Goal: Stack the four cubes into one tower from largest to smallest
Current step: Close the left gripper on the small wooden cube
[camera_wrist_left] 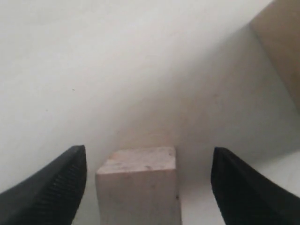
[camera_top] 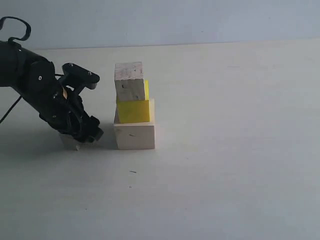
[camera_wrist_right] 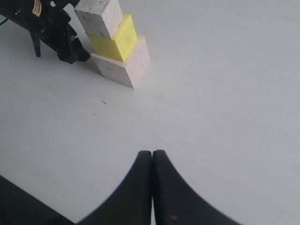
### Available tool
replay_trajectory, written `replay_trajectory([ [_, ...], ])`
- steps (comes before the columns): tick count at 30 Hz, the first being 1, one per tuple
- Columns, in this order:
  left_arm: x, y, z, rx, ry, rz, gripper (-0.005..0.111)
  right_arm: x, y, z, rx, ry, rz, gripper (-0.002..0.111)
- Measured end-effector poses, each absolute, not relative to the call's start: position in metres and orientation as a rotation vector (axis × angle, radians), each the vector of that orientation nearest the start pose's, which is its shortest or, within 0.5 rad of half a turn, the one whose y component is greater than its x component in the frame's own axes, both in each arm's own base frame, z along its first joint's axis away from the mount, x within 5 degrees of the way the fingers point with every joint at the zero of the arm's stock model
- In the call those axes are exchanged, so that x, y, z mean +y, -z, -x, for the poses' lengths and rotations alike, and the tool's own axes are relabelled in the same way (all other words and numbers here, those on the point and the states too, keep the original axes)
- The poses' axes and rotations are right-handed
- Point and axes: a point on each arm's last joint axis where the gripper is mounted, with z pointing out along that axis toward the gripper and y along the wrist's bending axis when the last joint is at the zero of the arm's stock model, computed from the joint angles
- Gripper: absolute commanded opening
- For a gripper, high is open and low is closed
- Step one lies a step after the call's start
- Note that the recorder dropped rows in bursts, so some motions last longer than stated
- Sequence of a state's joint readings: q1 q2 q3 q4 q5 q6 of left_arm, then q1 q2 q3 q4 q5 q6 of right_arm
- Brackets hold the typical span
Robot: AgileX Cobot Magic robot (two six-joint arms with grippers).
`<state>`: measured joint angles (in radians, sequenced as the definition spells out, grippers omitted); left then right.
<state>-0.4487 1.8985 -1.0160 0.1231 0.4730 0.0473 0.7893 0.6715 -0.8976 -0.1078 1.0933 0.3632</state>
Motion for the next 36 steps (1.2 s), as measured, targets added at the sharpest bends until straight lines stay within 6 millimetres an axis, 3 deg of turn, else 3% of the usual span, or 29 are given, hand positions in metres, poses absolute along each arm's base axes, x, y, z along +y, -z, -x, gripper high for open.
replay_trajectory([
  [14, -0.148, -0.154, -0.328, 2.814, -0.097, -0.848, 0.071, 0.064, -0.363, -0.076, 2.334, -0.428, 0.516, 0.0],
  [22, -0.153, -0.138, -0.338, 2.95, -0.141, -0.85, 0.071, 0.066, -0.363, -0.074, 2.349, -0.47, 0.513, 0.0],
  [36, -0.156, -0.133, -0.34, 2.969, -0.106, -0.825, 0.071, 0.066, -0.362, -0.073, 2.362, -0.476, 0.512, 0.0],
])
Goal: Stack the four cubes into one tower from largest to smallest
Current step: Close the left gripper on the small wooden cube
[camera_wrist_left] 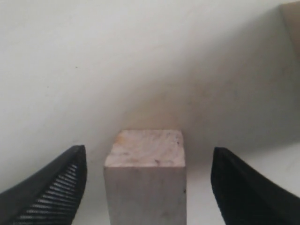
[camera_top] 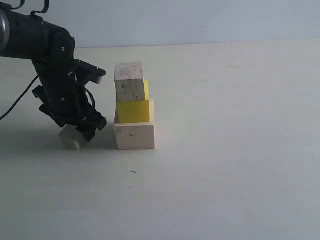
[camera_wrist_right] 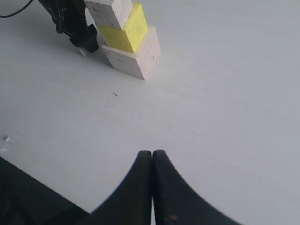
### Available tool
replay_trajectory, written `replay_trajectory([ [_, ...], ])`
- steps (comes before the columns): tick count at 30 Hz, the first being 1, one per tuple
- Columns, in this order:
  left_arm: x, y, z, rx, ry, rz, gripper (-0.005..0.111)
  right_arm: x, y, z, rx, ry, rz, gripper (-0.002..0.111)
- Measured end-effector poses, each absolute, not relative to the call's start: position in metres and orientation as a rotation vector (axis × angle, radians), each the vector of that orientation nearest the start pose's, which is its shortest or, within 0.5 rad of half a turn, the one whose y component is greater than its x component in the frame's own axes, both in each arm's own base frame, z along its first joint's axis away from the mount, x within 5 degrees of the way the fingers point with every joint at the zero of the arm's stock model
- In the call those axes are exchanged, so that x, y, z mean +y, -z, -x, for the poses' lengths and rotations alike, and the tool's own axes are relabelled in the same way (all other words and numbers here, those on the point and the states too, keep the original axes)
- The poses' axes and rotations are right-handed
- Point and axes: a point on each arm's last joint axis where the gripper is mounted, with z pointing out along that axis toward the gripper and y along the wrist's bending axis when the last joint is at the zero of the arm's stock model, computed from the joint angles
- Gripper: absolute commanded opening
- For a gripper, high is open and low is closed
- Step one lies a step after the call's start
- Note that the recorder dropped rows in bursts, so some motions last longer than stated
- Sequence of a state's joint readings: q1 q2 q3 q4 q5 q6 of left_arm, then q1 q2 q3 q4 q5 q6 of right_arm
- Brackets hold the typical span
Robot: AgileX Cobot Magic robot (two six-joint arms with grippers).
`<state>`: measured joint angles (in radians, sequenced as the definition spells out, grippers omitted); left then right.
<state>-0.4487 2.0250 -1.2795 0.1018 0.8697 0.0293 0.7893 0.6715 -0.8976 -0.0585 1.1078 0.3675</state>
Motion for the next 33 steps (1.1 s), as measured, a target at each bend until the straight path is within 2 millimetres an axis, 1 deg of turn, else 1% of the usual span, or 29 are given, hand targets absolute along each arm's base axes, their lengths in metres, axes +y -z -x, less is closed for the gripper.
replay_trajectory([
  [8, -0.157, -0.124, -0.343, 2.968, -0.1, -0.822, 0.071, 0.066, -0.362, -0.073, 2.364, -0.477, 0.509, 0.0],
  [10, -0.158, -0.124, -0.343, 2.961, -0.094, -0.818, 0.068, 0.066, -0.362, -0.073, 2.364, -0.477, 0.509, 0.0],
  [19, -0.158, -0.123, -0.344, 2.96, -0.094, -0.818, 0.04, 0.067, -0.362, -0.072, 2.365, -0.48, 0.509, 0.0],
  [22, -0.158, -0.123, -0.344, 2.96, -0.094, -0.818, 0.024, 0.067, -0.362, -0.072, 2.365, -0.48, 0.509, 0.0],
  [25, -0.158, -0.123, -0.343, 2.962, -0.1, -0.823, 0.002, 0.067, -0.362, -0.072, 2.365, -0.48, 0.509, 0.0],
  [26, -0.157, -0.123, -0.343, 2.962, -0.104, -0.826, 0.0, 0.067, -0.362, -0.072, 2.365, -0.48, 0.509, 0.0],
  [29, -0.155, -0.123, -0.343, 2.977, -0.133, -0.826, 0.0, 0.067, -0.362, -0.072, 2.365, -0.48, 0.509, 0.0],
  [31, -0.149, -0.124, -0.344, 2.991, -0.173, -0.803, 0.0, 0.067, -0.362, -0.072, 2.365, -0.48, 0.509, 0.0],
  [33, -0.138, -0.126, -0.348, 3.005, -0.196, -0.758, 0.0, 0.067, -0.362, -0.072, 2.365, -0.482, 0.509, 0.0],
])
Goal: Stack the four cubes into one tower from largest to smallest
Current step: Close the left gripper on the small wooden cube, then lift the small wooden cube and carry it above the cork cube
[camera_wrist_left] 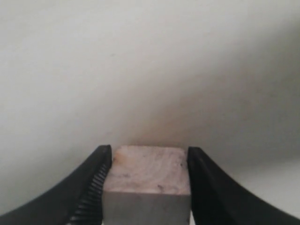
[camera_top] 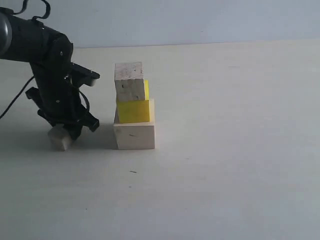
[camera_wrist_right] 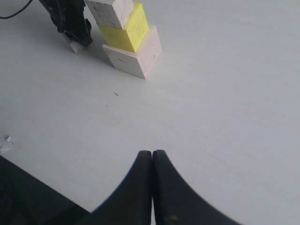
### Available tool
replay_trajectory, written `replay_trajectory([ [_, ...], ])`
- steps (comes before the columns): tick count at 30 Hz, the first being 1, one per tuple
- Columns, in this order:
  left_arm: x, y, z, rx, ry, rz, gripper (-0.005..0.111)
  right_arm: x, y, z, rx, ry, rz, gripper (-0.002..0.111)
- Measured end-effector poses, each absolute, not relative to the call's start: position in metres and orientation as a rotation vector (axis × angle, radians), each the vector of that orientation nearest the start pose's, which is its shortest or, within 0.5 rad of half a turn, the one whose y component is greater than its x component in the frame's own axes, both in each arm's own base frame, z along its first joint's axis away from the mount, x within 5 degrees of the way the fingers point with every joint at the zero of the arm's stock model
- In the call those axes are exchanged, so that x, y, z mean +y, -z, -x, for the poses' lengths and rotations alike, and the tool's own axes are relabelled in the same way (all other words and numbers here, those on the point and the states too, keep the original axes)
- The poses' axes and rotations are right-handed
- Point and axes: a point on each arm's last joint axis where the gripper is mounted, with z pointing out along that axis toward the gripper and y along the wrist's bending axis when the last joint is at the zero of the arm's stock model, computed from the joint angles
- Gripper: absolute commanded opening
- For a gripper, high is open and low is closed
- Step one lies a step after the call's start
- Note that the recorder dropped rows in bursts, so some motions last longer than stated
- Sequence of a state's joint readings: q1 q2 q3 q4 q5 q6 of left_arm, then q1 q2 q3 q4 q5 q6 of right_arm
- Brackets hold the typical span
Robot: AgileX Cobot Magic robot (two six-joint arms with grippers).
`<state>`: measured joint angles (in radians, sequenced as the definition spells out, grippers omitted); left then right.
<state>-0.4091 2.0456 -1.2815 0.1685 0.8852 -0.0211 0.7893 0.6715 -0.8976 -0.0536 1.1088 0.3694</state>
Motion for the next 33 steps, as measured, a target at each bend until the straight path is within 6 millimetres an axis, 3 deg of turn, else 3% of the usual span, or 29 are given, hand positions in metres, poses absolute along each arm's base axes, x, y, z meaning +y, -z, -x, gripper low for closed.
replay_trajectory([
  [3, -0.118, -0.14, -0.354, 3.001, -0.188, -0.659, 0.0, 0.067, -0.362, -0.072, 2.365, -0.482, 0.509, 0.0],
  [7, -0.087, -0.173, -0.359, 2.936, -0.059, -0.539, 0.0, 0.066, -0.362, -0.072, 2.372, -0.478, 0.511, 0.0],
  [11, -0.056, -0.199, -0.355, 2.82, 0.247, -0.519, 0.0, 0.065, -0.36, -0.071, 2.402, -0.459, 0.516, 0.0],
  [13, -0.05, -0.21, -0.349, 2.712, 0.464, -0.542, 0.0, 0.064, -0.359, -0.07, 2.409, -0.455, 0.517, 0.0],
  [17, -0.047, -0.235, -0.334, 2.402, 0.781, -0.685, 0.0, 0.064, -0.359, -0.07, 2.41, -0.455, 0.517, 0.0],
  [21, -0.051, -0.258, -0.321, 2.068, 0.989, -0.838, 0.0, 0.064, -0.359, -0.07, 2.408, -0.453, 0.522, 0.0],
  [25, -0.056, -0.276, -0.319, 1.838, 1.032, -0.879, 0.0, 0.064, -0.359, -0.07, 2.408, -0.453, 0.522, 0.0],
  [33, -0.067, -0.29, -0.323, 1.677, 1.065, -0.814, 0.0, 0.064, -0.359, -0.07, 2.408, -0.451, 0.522, 0.0],
])
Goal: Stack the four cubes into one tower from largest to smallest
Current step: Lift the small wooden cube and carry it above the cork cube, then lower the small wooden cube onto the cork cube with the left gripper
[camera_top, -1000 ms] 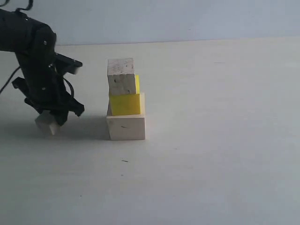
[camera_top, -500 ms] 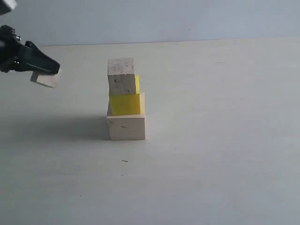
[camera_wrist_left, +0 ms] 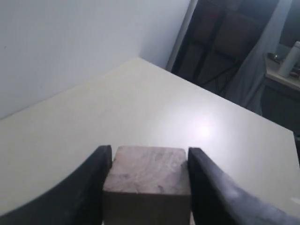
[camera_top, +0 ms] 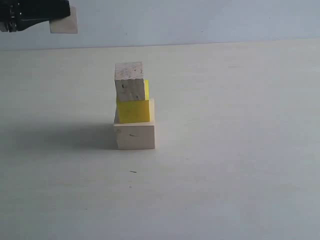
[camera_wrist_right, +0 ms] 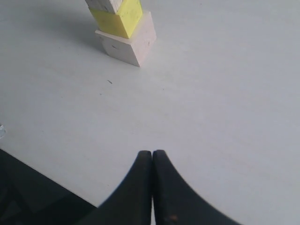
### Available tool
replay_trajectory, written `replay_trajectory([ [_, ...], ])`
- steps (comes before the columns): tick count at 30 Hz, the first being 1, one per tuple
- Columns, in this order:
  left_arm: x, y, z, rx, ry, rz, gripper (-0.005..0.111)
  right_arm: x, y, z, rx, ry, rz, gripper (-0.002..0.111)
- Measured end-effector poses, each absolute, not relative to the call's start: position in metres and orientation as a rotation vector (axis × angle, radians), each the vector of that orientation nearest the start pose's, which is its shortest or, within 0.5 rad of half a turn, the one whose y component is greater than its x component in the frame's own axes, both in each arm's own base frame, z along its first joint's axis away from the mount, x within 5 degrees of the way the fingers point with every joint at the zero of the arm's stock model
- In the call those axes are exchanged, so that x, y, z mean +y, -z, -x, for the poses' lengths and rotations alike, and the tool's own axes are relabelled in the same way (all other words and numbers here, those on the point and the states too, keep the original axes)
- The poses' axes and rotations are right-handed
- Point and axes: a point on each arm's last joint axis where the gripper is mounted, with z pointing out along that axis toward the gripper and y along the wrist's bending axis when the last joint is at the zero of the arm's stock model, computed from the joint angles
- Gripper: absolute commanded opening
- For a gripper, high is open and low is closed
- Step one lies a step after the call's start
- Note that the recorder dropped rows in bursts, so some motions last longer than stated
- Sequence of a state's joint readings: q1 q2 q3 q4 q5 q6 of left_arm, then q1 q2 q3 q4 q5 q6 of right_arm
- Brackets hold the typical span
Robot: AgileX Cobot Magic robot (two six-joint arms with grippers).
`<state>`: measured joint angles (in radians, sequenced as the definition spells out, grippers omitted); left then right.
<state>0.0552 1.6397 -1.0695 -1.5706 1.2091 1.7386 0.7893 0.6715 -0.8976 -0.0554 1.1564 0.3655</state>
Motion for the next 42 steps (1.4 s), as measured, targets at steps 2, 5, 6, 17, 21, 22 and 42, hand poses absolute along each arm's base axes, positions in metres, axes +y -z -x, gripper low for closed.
replay_trajectory([
  [2, -0.085, -0.294, -0.321, 1.617, 1.089, -0.847, 0.0, 0.064, -0.359, -0.07, 2.408, -0.451, 0.522, 0.0],
  [5, -0.125, -0.297, -0.309, 1.487, 1.108, -0.996, 0.0, 0.064, -0.359, -0.07, 2.408, -0.451, 0.522, 0.0],
  [6, -0.129, -0.297, -0.307, 1.466, 1.11, -1.015, 0.0, 0.064, -0.359, -0.07, 2.408, -0.451, 0.522, 0.0],
  [17, -0.144, -0.268, -0.319, 1.416, 1.083, -1.096, 0.0, 0.064, -0.359, -0.07, 2.409, -0.45, 0.522, 0.0],
  [21, -0.145, -0.263, -0.323, 1.423, 1.082, -1.099, 0.0, 0.064, -0.359, -0.07, 2.41, -0.452, 0.522, 0.0],
  [22, -0.145, -0.263, -0.323, 1.421, 1.081, -1.097, 0.0, 0.064, -0.359, -0.07, 2.41, -0.452, 0.522, 0.0],
  [42, -0.148, -0.248, -0.328, 1.456, 1.099, -1.12, 0.0, 0.064, -0.359, -0.07, 2.411, -0.455, 0.522, 0.0],
])
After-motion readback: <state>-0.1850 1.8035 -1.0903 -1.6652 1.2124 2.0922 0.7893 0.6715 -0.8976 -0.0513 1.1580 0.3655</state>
